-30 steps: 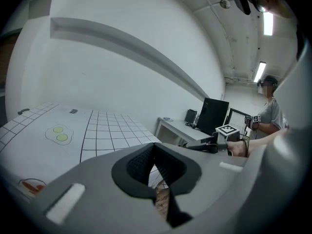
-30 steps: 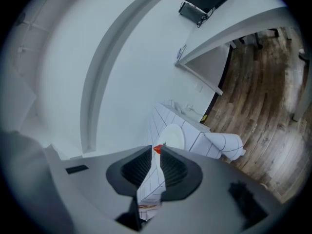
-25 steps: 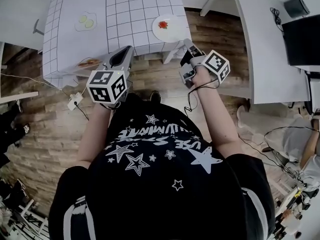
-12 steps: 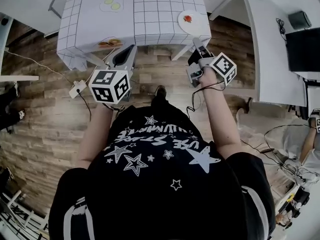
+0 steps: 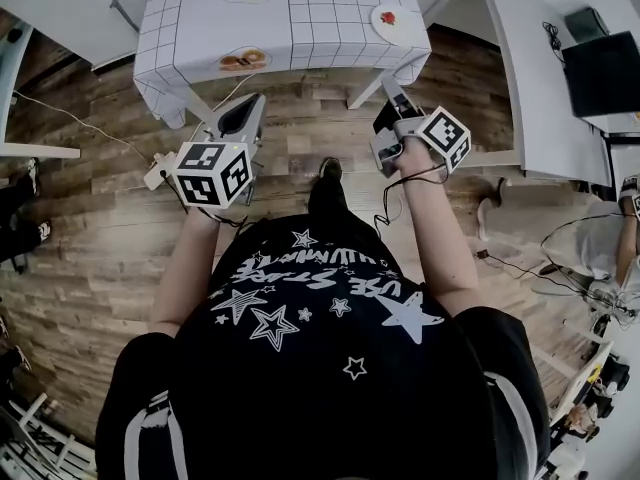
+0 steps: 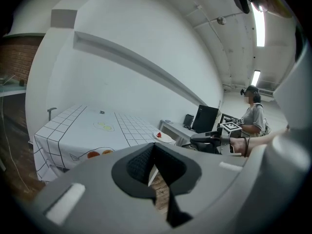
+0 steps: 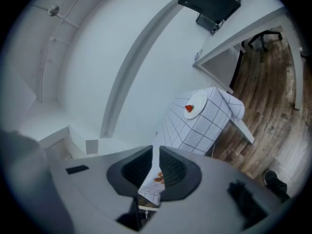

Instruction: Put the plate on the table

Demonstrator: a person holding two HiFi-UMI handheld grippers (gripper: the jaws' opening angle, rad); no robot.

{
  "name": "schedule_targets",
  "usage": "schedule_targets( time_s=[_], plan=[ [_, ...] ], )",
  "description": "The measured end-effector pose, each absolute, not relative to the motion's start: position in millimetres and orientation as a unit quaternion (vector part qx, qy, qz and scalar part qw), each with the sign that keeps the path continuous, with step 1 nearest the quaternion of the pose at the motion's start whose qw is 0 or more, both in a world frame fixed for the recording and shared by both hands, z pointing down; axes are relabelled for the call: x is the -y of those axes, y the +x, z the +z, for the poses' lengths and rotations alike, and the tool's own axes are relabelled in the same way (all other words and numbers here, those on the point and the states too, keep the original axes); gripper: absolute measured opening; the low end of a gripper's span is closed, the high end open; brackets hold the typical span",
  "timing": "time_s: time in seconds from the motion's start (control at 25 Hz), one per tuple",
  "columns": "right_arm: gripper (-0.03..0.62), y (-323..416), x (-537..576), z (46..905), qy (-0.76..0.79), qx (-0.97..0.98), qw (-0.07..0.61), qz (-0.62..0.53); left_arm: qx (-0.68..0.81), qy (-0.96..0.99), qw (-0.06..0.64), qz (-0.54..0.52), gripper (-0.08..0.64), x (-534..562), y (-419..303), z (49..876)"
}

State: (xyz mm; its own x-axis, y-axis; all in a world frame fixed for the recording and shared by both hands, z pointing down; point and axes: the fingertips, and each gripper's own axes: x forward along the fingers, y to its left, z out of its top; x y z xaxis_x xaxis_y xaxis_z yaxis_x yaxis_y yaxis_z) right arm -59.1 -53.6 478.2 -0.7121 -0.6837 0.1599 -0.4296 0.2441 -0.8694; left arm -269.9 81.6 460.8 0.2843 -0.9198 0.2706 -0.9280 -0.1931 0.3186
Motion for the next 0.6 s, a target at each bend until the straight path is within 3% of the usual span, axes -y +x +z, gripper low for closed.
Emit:
schedule_targets(
  time_s=[0.6],
  plan=[
    [0.035, -57, -69, 475, -0.379, -0.780, 0.118, -0.483, 0.564, 0.792, 0.235, -0.006, 0.009, -169, -272, 471]
  ],
)
